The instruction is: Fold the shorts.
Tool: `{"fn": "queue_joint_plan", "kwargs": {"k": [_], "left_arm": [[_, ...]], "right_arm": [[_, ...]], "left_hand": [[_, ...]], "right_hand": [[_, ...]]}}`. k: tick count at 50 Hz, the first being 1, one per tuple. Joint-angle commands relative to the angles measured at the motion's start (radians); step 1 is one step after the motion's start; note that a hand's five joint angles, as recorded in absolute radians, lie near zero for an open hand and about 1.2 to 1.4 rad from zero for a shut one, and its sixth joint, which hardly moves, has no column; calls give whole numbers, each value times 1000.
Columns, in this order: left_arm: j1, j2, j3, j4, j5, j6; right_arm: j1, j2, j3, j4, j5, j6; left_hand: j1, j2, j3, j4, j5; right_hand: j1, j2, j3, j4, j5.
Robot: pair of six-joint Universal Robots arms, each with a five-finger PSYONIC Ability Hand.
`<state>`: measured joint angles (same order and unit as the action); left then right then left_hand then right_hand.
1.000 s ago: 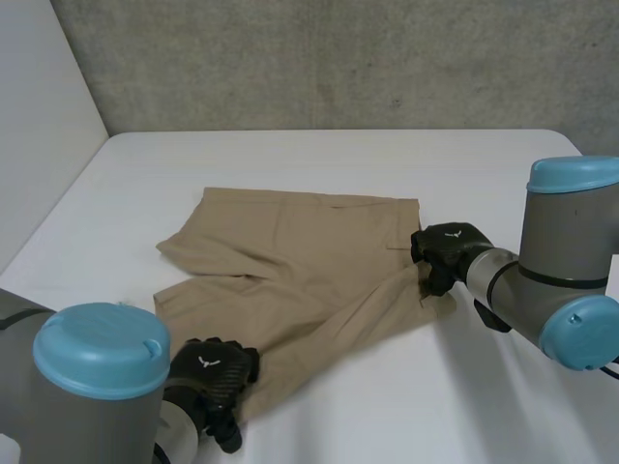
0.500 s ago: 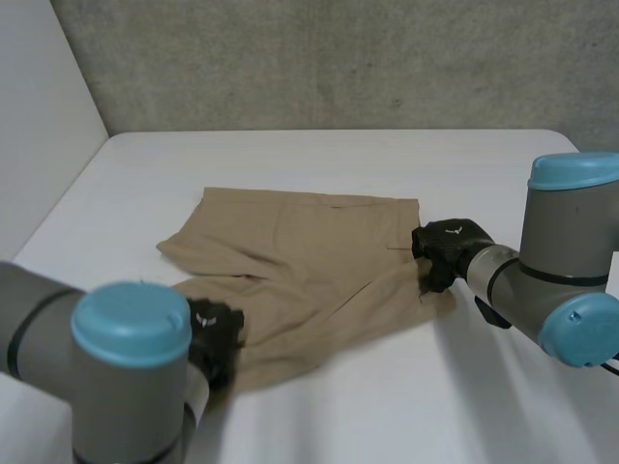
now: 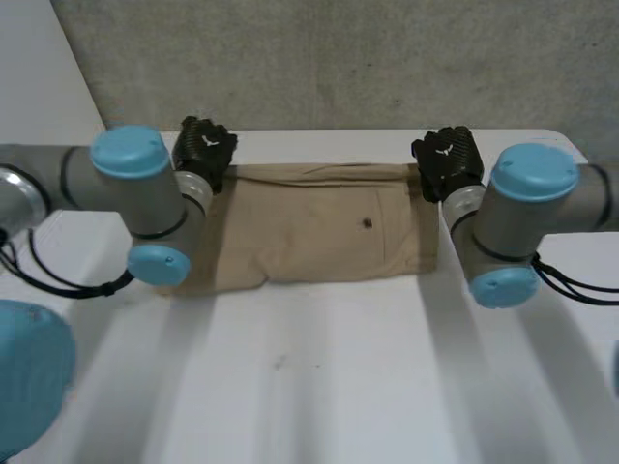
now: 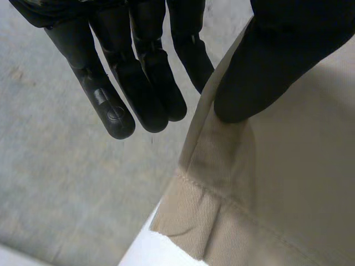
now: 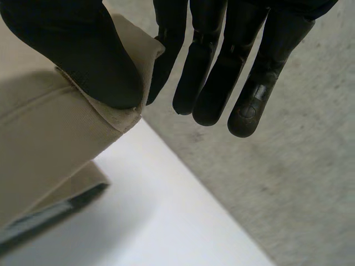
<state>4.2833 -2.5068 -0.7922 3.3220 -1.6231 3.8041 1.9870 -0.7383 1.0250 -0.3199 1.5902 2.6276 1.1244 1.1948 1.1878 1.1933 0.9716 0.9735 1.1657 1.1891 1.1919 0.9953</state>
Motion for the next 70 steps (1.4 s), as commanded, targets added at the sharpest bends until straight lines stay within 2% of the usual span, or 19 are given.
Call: {"fn": "queue_joint_plan", "kwargs": {"k": [1, 8, 9, 11, 12, 15, 19, 23, 29, 35, 41, 43, 46, 50, 55, 64, 67, 68, 70], "left_arm": [[1, -220, 236, 100, 106, -6], [18, -342, 366, 106, 115, -6], [20, -343, 360, 113, 117, -6], [20, -342, 347, 126, 112, -6], [16, -337, 331, 143, 109, -6], [15, -311, 283, 175, 107, -9], [15, -190, 165, 226, 98, -17], [18, -38, 0, 237, 98, -34], [49, 161, -283, 177, 106, -144], [79, 247, -427, 36, 106, -251], [127, 244, -467, -84, 103, -288], [128, 241, -467, -87, 103, -288], [130, 212, -464, -82, 104, -282], [133, 166, -450, -68, 103, -279], [133, 143, -436, -1, 77, -244], [135, 138, -446, 146, -17, -34], [130, 138, -455, 146, -15, -11], [122, 138, -461, 146, -18, -9], [121, 143, -473, 146, -18, -9]], "right_arm": [[16, 230, -248, -56, 14, -156], [16, 368, -422, -54, -15, -221], [16, 373, -425, -53, -22, -224], [16, 376, -424, -51, -35, -225], [16, 373, -415, -50, -50, -225], [16, 350, -385, -44, -62, -219], [16, 223, -295, -41, -52, -176], [6, 77, -169, -25, -44, -35], [-1, -98, -5, 157, -85, 129], [-37, -134, 90, 332, -147, 227], [-53, -133, 171, 360, -167, 265], [-53, -125, 184, 329, -167, 265], [-53, -115, 198, 291, -165, 266], [-54, -87, 205, 259, -157, 264], [-53, -44, 204, 239, -154, 262], [-50, -6, 195, 164, -147, 264], [-47, 4, 191, 148, -138, 262], [-45, 10, 188, 142, -131, 262], [-43, 14, 185, 137, -125, 262]], "left_hand": [[272, 201, 209, 203, 250], [272, 201, 209, 203, 250], [-114, -185, -178, -183, -136], [-781, -852, -845, -850, -803], [-939, -1009, -1002, -1008, -960], [-950, -1020, -1013, -1019, -972], [-950, -1020, -1013, -1019, -972], [-943, -1014, -1007, -1012, -965], [-870, -940, -933, -939, -892], [-753, -823, -816, -822, -774], [-565, -635, -628, -634, -586], [-556, -626, -619, -625, -577], [-529, -600, -593, -598, -551], [-365, -436, -429, -434, -387], [8, -63, -56, -61, -14], [-27, -97, -90, -96, -49], [-208, -279, -272, -277, -230], [-421, -492, -485, -490, -443], [-500, -570, -563, -569, -521]], "right_hand": [[423, 231, 207, 204, 226], [423, 231, 207, 204, 226], [119, -74, -97, -100, -78], [-691, -883, -906, -909, -887], [-799, -991, -1015, -1017, -995], [-799, -991, -1015, -1017, -995], [-799, -991, -1015, -1017, -995], [-799, -991, -1015, -1017, -995], [-799, -991, -1015, -1017, -995], [-792, -984, -1008, -1010, -988], [-513, -705, -729, -732, -710], [-361, -553, -577, -580, -557], [-278, -470, -494, -496, -474], [-275, -467, -491, -493, -471], [-275, -467, -491, -493, -471], [-275, -467, -491, -493, -471], [-269, -461, -485, -487, -465], [-257, -450, -473, -476, -454], [-211, -403, -426, -429, -407]]}}
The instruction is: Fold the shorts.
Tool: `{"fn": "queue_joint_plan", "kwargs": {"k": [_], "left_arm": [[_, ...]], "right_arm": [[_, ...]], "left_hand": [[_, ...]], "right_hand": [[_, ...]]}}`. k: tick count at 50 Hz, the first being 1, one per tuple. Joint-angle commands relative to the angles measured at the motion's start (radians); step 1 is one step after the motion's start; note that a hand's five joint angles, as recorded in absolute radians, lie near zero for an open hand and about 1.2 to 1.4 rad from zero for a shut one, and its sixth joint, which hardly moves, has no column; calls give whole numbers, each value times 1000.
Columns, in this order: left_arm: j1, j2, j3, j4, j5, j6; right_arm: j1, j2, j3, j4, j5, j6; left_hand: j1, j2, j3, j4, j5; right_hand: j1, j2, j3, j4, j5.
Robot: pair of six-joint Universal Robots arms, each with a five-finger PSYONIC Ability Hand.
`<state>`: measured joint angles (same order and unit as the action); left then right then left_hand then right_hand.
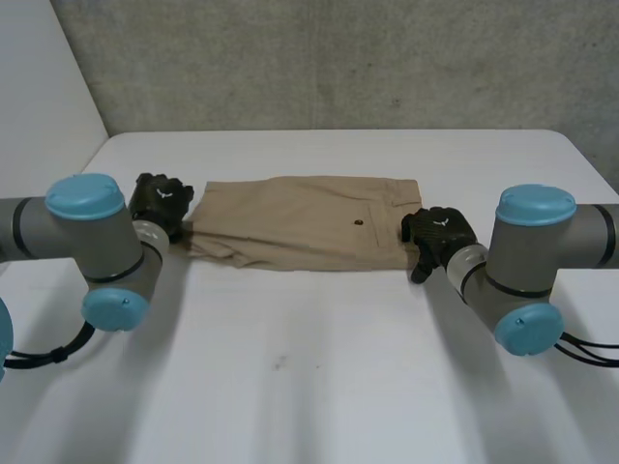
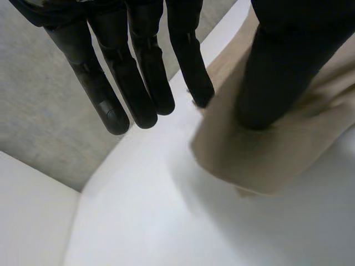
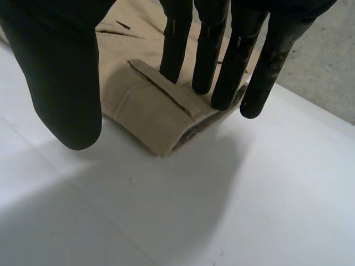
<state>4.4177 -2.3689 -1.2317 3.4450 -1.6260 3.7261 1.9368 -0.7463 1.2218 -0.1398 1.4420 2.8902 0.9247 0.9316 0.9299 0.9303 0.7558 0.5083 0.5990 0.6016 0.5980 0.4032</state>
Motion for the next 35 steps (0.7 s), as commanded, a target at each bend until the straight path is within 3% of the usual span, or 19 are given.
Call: {"fn": "queue_joint_plan", "kwargs": {"k": [1, 6, 11, 17, 28, 35], "left_arm": [[-17, 7, -40, 23, -12, 69], [-41, 26, -66, 23, -18, 67], [-47, 59, -77, 23, -28, 66], [-38, 108, -95, 22, -29, 64], [-21, 270, -167, 19, -26, -8], [-8, 368, -226, 0, -22, -89]], "right_arm": [[10, 25, -13, -46, 26, 0], [10, 31, -21, -58, 32, 0], [10, 36, -27, -58, 32, -2], [10, 38, -31, -64, 35, -6], [-62, -142, 74, -21, 34, -91], [-186, -258, 134, 84, 35, -298]], "left_hand": [[-312, -319, -317, -317, -317], [-540, -547, -546, -546, -546], [-561, -568, -567, -567, -567], [-600, -606, -605, -605, -605], [-741, -747, -746, -746, -746], [-741, -747, -746, -746, -746]], "right_hand": [[281, 190, 188, 191, 212], [410, 320, 317, 321, 341], [495, 405, 402, 406, 426], [888, 797, 794, 798, 818], [888, 797, 795, 798, 819], [888, 797, 795, 798, 819]]}}
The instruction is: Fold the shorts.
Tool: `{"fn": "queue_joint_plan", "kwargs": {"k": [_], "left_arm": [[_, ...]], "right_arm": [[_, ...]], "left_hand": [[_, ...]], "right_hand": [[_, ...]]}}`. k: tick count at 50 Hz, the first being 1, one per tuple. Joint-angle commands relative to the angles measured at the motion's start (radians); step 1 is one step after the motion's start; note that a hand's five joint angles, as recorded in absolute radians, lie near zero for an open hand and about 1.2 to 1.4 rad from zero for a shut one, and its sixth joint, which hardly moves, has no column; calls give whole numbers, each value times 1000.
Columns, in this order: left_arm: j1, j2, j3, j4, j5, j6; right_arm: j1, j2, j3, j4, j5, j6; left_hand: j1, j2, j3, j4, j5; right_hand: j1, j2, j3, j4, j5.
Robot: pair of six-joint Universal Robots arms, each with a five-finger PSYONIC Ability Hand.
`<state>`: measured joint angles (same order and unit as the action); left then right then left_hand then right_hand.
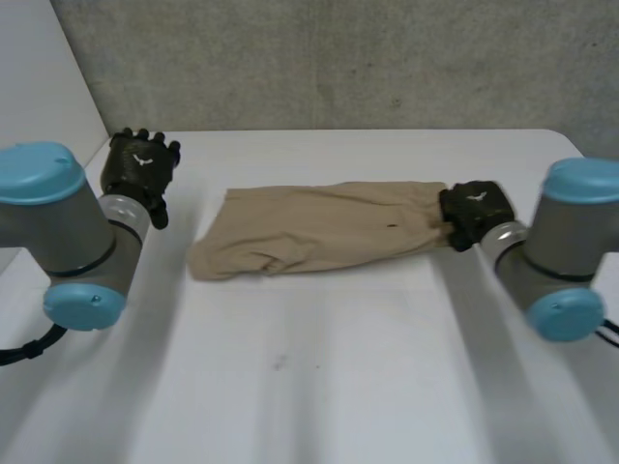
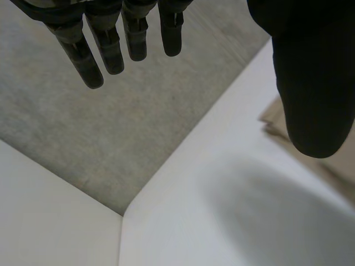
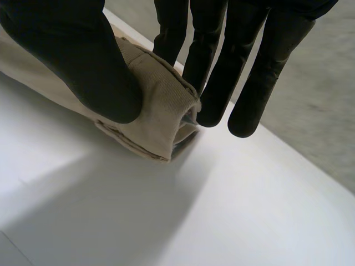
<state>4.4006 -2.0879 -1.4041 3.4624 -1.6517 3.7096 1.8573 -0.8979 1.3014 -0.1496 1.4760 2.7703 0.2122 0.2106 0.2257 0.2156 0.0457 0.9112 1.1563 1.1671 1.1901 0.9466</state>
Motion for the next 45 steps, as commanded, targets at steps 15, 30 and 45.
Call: {"fn": "queue_joint_plan", "kwargs": {"k": [15, 30, 45], "left_arm": [[-39, 155, -90, -42, 9, -125], [-116, 135, 33, -31, 10, -339], [-228, -89, 257, -31, 39, -346]], "right_arm": [[81, -131, -140, 108, -16, -409], [395, 85, -126, -113, -330, -402], [231, -69, -134, -67, -91, 232]], "left_hand": [[-28, -26, -42, -31, -36], [-37, -35, -50, -40, -45], [-19, -18, -33, -23, -27]], "right_hand": [[485, 240, 229, 206, 275], [106, -139, -150, -173, -104], [-737, -982, -993, -1016, -947]]}}
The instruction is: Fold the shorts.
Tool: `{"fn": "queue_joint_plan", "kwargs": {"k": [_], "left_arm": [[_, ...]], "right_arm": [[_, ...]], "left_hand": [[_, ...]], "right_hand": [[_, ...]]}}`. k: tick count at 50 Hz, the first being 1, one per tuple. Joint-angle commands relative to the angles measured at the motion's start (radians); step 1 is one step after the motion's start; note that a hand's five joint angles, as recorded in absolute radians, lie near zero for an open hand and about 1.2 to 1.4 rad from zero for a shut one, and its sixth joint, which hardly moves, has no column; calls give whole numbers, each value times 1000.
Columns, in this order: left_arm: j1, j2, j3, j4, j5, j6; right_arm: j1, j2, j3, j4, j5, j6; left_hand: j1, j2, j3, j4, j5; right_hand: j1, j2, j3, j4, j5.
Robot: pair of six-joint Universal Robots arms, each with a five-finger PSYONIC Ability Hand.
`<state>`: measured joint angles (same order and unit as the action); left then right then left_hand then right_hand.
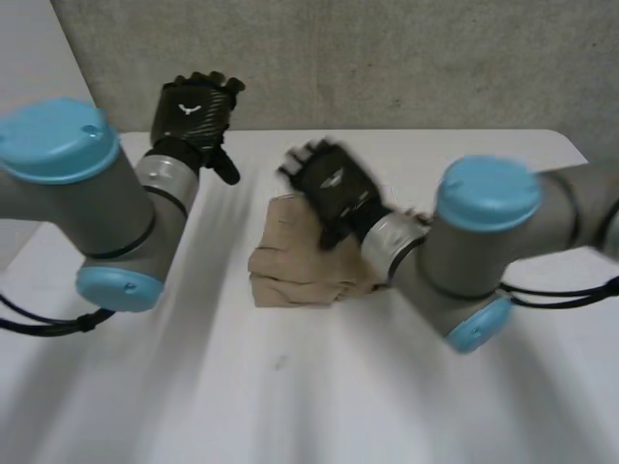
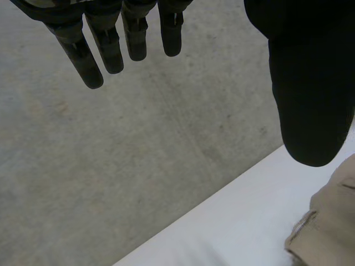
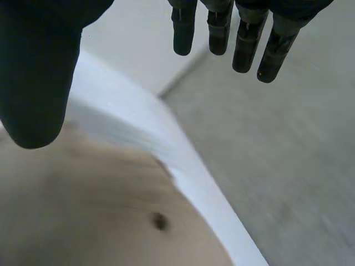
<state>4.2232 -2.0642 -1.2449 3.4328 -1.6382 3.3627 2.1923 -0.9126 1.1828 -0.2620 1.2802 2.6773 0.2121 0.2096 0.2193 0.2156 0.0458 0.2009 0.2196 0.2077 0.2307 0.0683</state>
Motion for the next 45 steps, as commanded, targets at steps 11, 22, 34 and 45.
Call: {"fn": "queue_joint_plan", "kwargs": {"k": [11, 22, 34, 45], "left_arm": [[-98, -324, 209, -56, 103, -14], [-75, -465, 321, -331, 67, -6], [-97, -346, 285, -357, 63, -12], [-80, 151, 92, -353, 49, -37]], "right_arm": [[-135, 201, -268, 349, 105, 342], [-167, 347, -390, 486, 114, 345], [-166, 170, -330, 492, 100, 338], [-174, -236, -120, 297, 209, 374]], "left_hand": [[7, 10, 0, 4, -1], [4, 7, -3, 1, -4], [-2, 1, -9, -5, -10], [-19, -17, -26, -23, -27]], "right_hand": [[-26, -45, -33, -56, -68], [-26, -45, -33, -56, -68], [-26, -45, -33, -56, -68], [-26, -45, -33, -56, -68]]}}
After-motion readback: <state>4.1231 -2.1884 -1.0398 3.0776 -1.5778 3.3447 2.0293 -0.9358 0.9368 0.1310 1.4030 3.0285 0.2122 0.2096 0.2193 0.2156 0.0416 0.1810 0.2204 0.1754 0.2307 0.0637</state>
